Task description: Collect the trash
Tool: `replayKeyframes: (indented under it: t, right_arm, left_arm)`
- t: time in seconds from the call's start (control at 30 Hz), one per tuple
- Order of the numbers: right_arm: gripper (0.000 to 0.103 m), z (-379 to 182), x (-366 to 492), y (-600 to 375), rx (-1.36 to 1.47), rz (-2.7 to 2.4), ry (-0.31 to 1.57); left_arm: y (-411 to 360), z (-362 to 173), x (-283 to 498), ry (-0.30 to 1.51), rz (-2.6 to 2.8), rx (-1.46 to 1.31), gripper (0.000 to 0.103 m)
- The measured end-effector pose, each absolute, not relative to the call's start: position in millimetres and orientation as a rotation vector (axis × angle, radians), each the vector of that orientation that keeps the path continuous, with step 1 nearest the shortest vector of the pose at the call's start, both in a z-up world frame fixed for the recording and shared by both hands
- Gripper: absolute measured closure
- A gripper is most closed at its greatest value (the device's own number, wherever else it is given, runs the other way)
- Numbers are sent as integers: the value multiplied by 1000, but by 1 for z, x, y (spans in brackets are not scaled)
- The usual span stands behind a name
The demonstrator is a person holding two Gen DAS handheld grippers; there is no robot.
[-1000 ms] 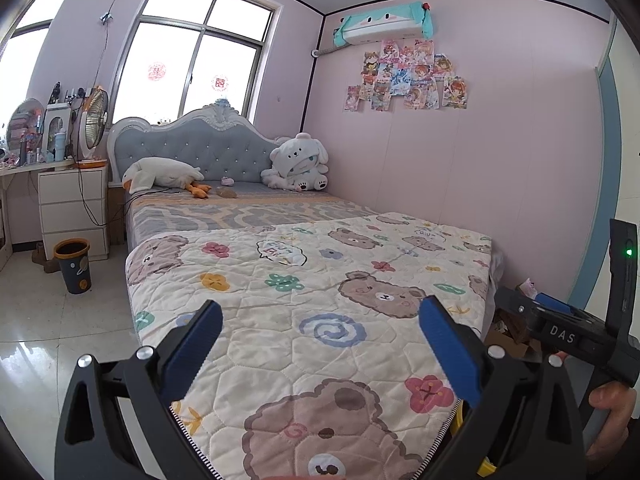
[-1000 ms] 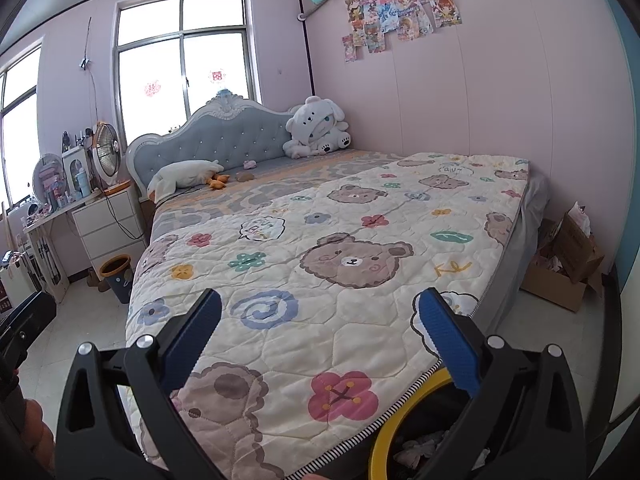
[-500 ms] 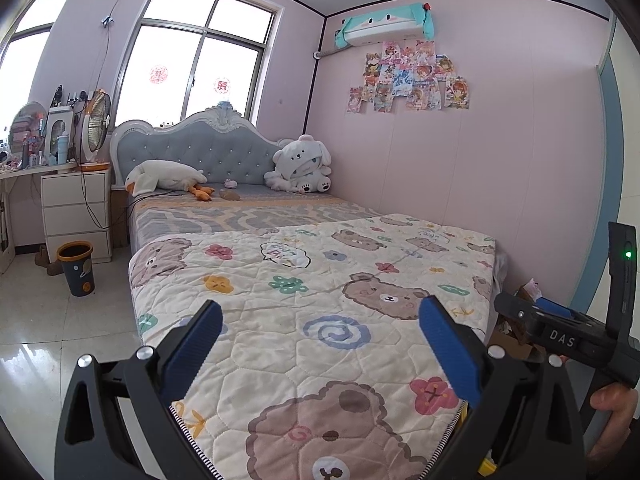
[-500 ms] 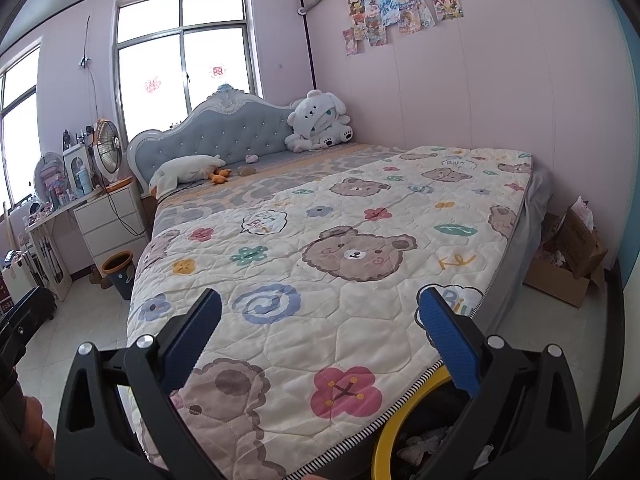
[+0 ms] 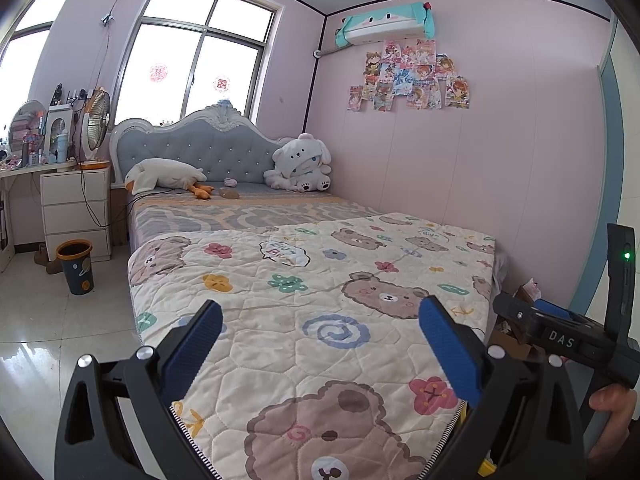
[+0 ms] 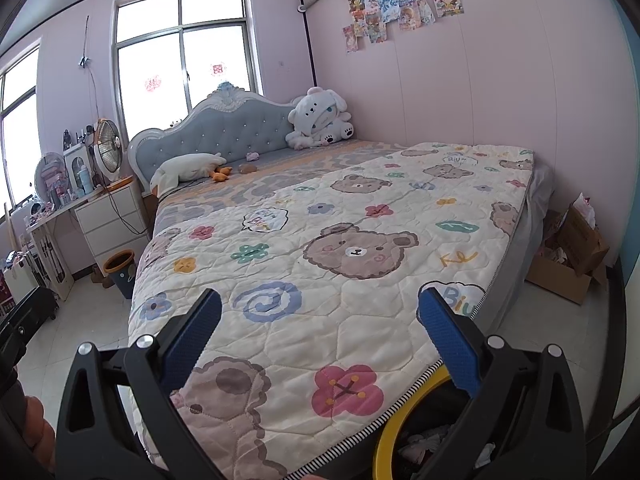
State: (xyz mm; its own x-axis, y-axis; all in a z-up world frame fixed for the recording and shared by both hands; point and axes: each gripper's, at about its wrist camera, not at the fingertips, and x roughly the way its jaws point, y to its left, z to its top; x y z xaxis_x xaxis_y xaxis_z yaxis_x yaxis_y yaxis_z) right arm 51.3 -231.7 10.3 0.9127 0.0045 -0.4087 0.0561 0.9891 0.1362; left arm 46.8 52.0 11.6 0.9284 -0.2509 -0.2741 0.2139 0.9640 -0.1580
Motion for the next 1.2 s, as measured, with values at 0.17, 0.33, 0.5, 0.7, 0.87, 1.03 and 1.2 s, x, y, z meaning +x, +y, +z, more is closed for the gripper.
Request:
replayKeyframes:
  t: [0.17, 0.33, 0.5, 0.7, 0.87, 1.03, 1.2]
  right_arm:
    - [8, 10, 51, -232, 146, -27, 421]
    - [8, 11, 51, -232, 146, -27, 421]
    - [8, 7, 52, -232, 147, -25, 424]
    - [8, 4, 53, -232, 149, -26, 427]
    - [8, 2, 52, -232, 149, -25, 430]
    - [8, 3, 52, -233, 151, -26, 430]
    - [8, 3, 52, -233, 151, -27, 431]
  left_arm:
    - [52, 11, 48, 299, -242, -126, 8]
    - [52, 11, 48, 302, -240, -128, 8]
    - [53, 11, 48, 302, -241, -128, 8]
    - [52, 10, 47, 303, -241, -126, 8]
    - [51, 8, 48, 307, -243, -128, 8]
    - [51, 7, 49, 309, -246, -126, 8]
    - [50, 6, 48, 311, -248, -122, 8]
